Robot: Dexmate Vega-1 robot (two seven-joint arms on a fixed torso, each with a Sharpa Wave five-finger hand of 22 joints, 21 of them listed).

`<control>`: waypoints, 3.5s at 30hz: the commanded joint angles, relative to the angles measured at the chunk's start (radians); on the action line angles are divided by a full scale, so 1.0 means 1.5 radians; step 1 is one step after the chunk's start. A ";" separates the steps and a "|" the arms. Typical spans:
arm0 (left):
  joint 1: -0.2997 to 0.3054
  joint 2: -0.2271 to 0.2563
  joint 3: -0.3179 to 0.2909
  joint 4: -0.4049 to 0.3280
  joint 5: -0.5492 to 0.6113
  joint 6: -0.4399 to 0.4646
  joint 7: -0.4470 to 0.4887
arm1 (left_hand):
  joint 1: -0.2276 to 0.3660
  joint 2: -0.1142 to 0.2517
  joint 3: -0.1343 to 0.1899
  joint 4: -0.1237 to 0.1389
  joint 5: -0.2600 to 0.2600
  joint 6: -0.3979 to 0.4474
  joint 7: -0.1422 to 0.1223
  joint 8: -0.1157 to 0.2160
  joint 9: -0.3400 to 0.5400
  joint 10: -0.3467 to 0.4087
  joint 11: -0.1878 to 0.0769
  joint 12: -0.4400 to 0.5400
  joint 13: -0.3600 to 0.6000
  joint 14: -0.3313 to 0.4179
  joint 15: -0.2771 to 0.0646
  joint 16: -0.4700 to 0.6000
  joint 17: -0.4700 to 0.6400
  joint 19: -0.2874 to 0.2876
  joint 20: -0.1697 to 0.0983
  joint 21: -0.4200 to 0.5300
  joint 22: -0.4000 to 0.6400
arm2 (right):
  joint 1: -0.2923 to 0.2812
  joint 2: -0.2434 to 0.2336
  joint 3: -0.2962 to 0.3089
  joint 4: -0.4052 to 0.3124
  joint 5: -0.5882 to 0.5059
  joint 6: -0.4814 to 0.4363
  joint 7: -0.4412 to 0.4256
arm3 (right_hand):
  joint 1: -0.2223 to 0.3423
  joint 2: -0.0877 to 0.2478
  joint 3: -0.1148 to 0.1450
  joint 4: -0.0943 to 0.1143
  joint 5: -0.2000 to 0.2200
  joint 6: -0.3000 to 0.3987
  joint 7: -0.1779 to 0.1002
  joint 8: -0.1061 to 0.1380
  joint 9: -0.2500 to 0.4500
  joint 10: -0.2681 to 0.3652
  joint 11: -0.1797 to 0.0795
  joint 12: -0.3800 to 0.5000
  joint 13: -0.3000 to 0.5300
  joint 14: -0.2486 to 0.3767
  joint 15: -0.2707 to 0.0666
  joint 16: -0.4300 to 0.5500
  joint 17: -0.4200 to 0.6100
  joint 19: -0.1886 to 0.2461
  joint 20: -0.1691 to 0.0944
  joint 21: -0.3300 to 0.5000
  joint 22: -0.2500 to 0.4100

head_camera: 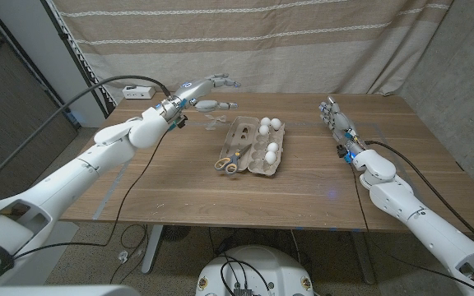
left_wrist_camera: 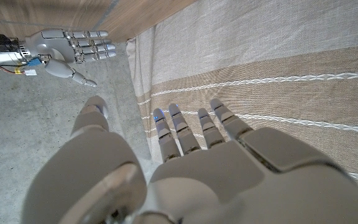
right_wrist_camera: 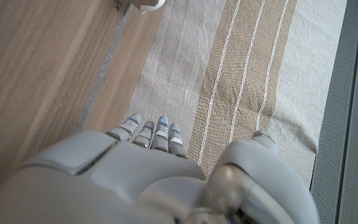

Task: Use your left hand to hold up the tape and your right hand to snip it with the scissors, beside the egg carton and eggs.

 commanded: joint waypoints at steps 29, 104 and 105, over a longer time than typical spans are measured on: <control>-0.084 0.036 0.059 -0.022 0.169 -0.046 -0.026 | 0.017 -0.010 0.005 0.000 0.019 0.051 -0.001 0.017 0.004 0.007 -0.007 0.005 0.003 -0.018 -0.118 0.001 0.001 -0.006 -0.095 0.000 0.001 | -0.008 -0.005 0.000 -0.029 0.006 -0.029 -0.013 | 0.007 0.005 -0.002 -0.004 0.006 -0.001 0.002 0.000 0.003 -0.003 -0.003 0.002 0.002 -0.009 -0.003 0.001 0.002 -0.006 0.003 0.002 0.001; -0.250 0.033 0.171 0.002 0.403 -0.157 0.022 | 0.088 -0.021 0.035 -0.002 0.032 0.095 -0.002 0.013 0.001 0.117 -0.010 0.030 0.018 0.027 -0.119 0.011 0.004 0.005 -0.097 0.002 0.001 | -0.017 -0.025 0.020 -0.020 0.023 -0.034 -0.002 | 0.007 0.007 -0.003 -0.005 0.004 -0.001 -0.003 0.000 0.003 -0.004 -0.005 0.003 0.002 -0.011 -0.006 0.002 0.002 -0.011 0.008 0.003 0.001; -0.253 0.032 0.173 0.003 0.406 -0.159 0.022 | 0.089 -0.021 0.036 -0.001 0.032 0.095 -0.002 0.013 0.001 0.125 -0.010 0.033 0.019 0.029 -0.119 0.012 0.004 0.005 -0.097 0.002 0.001 | -0.017 -0.025 0.019 -0.018 0.023 -0.033 -0.001 | 0.007 0.008 -0.003 -0.005 0.004 -0.001 -0.003 0.000 0.003 -0.004 -0.005 0.003 0.002 -0.011 -0.006 0.002 0.002 -0.011 0.008 0.003 0.001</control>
